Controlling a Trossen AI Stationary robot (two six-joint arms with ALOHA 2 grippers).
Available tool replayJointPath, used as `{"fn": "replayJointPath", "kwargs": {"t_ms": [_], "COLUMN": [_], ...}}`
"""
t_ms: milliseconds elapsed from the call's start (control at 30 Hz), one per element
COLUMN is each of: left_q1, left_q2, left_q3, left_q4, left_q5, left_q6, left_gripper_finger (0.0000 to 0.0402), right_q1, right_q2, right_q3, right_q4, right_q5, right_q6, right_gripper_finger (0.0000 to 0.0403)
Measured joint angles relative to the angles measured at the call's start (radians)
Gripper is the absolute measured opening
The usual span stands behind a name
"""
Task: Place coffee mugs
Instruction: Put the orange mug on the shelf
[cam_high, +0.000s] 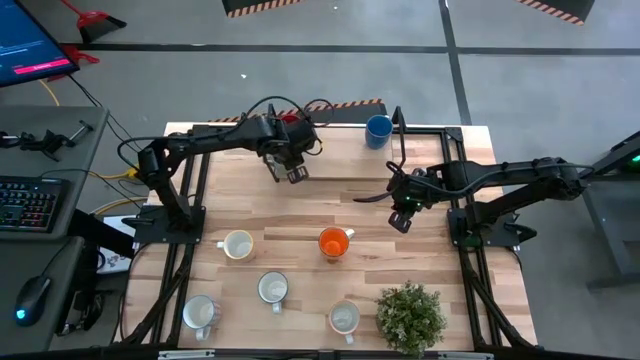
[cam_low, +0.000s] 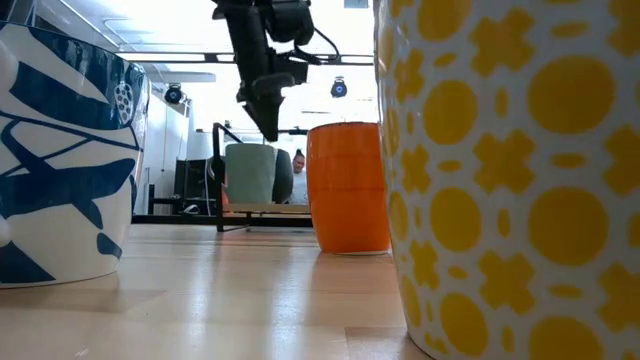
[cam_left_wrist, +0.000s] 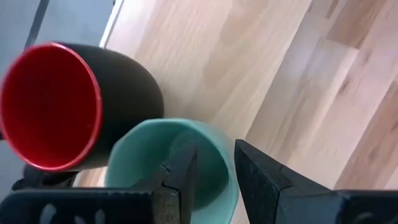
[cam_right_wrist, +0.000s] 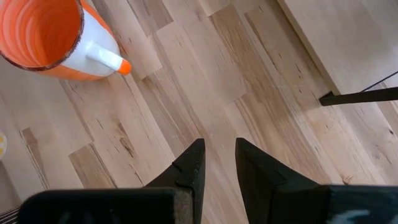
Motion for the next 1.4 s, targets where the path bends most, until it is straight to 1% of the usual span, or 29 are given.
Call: {"fn": "replayJointPath", "kwargs": {"t_ms": [167,300,367,467,600,633,667,733,800,967,1133,1233,1300,1400], "left_q1": [-0.012,-0.039,-0.065,-0.112,-0.185,-0.206,-0.229,-0.271,-0.311,-0.404,-0.471,-0.499,-0.512,-0.537], "left_q2": [0.000,0.000,0.000,0.000,0.000,0.000,-0.002,-0.027,-0.049,-0.114,-0.248,-0.368,-0.448,-0.569], "left_q3": [0.080,0.153,0.171,0.175,0.175,0.175,0.170,0.139,0.121,0.022,-0.122,-0.214,-0.273,-0.341], "left_q4": [-0.016,-0.072,-0.146,-0.312,-0.555,-0.590,-0.585,-0.563,-0.587,-0.578,-0.579,-0.576,-0.586,-0.577], "left_q5": [0.019,0.127,0.181,0.219,0.219,0.219,0.219,0.235,0.267,0.265,0.264,0.262,0.259,0.245], "left_q6": [-0.032,-0.046,-0.032,-0.029,-0.086,-0.104,-0.123,-0.153,-0.161,-0.197,-0.248,-0.334,-0.421,-0.558], "left_gripper_finger": [0.0097,0.0097,0.0097,0.0097,0.0097,0.0097,0.0097,0.0097,0.0097,0.0097,0.0097,0.0097,0.0097,0.0096], "right_q1": [0.000,0.000,0.000,0.000,0.000,0.000,0.000,0.000,0.000,0.000,0.000,0.000,0.000,0.000], "right_q2": [0.000,0.000,0.000,0.000,0.000,0.000,0.000,0.000,0.000,0.000,0.000,0.000,0.000,0.001], "right_q3": [0.000,0.000,0.000,0.000,0.000,0.000,0.000,0.000,0.000,0.000,0.000,0.000,0.000,0.000], "right_q4": [0.000,0.000,0.000,-0.001,-0.001,-0.001,-0.001,-0.001,-0.001,0.009,0.029,0.073,0.141,0.296], "right_q5": [0.000,0.000,0.000,0.000,0.000,0.000,0.000,0.001,0.001,0.000,0.001,0.000,-0.032,-0.152], "right_q6": [-0.001,-0.001,-0.001,-0.002,-0.027,-0.028,-0.029,-0.027,-0.025,-0.023,-0.020,-0.028,-0.060,-0.150], "right_gripper_finger": [0.0068,0.0068,0.0068,0.0068,0.0068,0.0068,0.0068,0.0068,0.0068,0.0068,0.0068,0.0068,0.0068,0.0068]}}
